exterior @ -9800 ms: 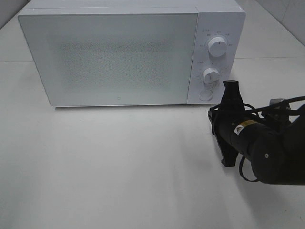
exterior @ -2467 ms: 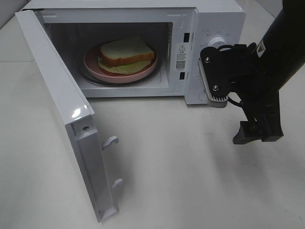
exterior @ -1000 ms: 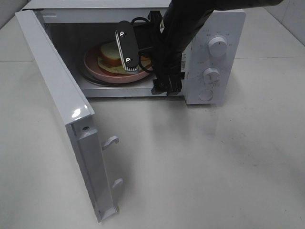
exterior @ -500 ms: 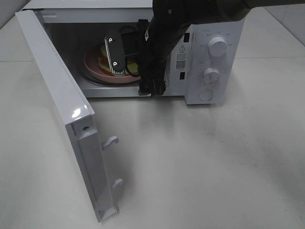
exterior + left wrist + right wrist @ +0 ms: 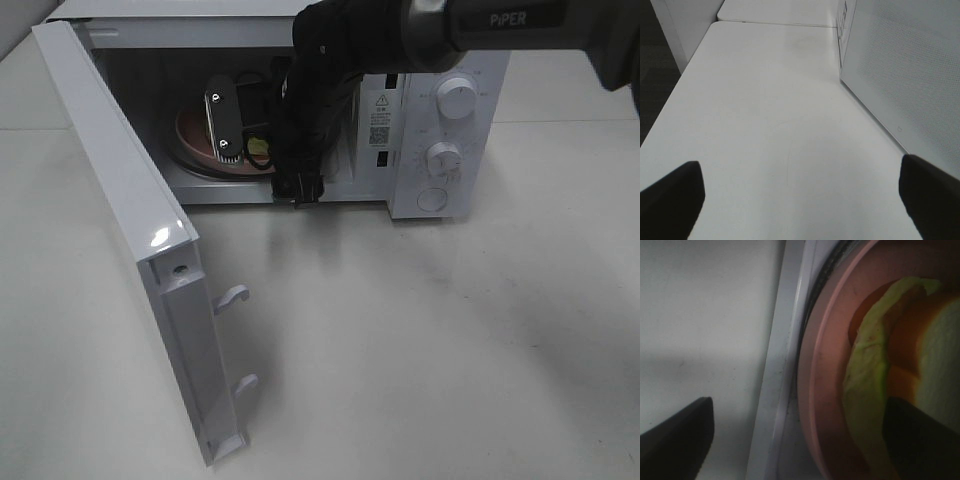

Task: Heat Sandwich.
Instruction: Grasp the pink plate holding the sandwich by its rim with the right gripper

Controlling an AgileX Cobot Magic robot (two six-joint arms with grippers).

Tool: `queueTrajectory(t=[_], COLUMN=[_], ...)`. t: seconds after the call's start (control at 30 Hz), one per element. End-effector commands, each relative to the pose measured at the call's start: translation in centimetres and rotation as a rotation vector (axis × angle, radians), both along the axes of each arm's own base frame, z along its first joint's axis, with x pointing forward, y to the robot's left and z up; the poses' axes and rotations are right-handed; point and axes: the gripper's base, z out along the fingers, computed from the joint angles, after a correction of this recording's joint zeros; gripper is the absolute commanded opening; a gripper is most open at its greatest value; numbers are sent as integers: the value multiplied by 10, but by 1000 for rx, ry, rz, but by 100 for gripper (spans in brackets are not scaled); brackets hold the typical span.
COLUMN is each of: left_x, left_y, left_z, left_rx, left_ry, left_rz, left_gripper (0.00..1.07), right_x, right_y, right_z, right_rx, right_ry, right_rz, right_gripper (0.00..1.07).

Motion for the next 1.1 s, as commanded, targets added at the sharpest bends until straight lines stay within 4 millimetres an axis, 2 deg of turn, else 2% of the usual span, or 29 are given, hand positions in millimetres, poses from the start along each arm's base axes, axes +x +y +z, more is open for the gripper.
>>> queueTrajectory(t=[0.03, 0.4, 0.57, 0.67, 0.7, 0.73, 0.8, 0.83, 0.9, 1.1], left_x=[-3, -3, -3, -3, -3, -3, -3, -3, -3, -3], left_y=[-1, -1, -1, -1, -1, -1, -1, -1, -1, -1], left_z=[-1, -1, -1, -1, -1, -1, -1, -1, -1, -1], left_rx=[-7, -7, -7, -7, -7, -7, -7, -7, -7, -7], left_ry=[-30, -30, -30, -30, -30, -30, -30, -30, -30, -30], left_rz=[-1, -1, -1, -1, -1, -1, -1, -1, -1, -1], left_gripper=[101, 101, 101, 101, 101, 101, 101, 101, 101, 101], right_x=[4, 10, 10, 9, 10, 10, 10, 10, 10, 10], right_y=[6, 11, 10, 11, 10, 10, 9, 8, 8, 9], right_z=[-4, -22, -32, -35, -35, -35, -35, -35, -35, -35], right_rx=[-1, -11, -28, -25, -26, -26, -25, -17, -16, -14], right_ry=[6, 20, 49, 58, 59, 59, 66, 74, 76, 74], right_rz=[1, 0, -3, -7, -10, -10, -21, -40, -43, -31], right_gripper=[86, 82, 76, 63, 49, 49, 27, 4, 0, 0])
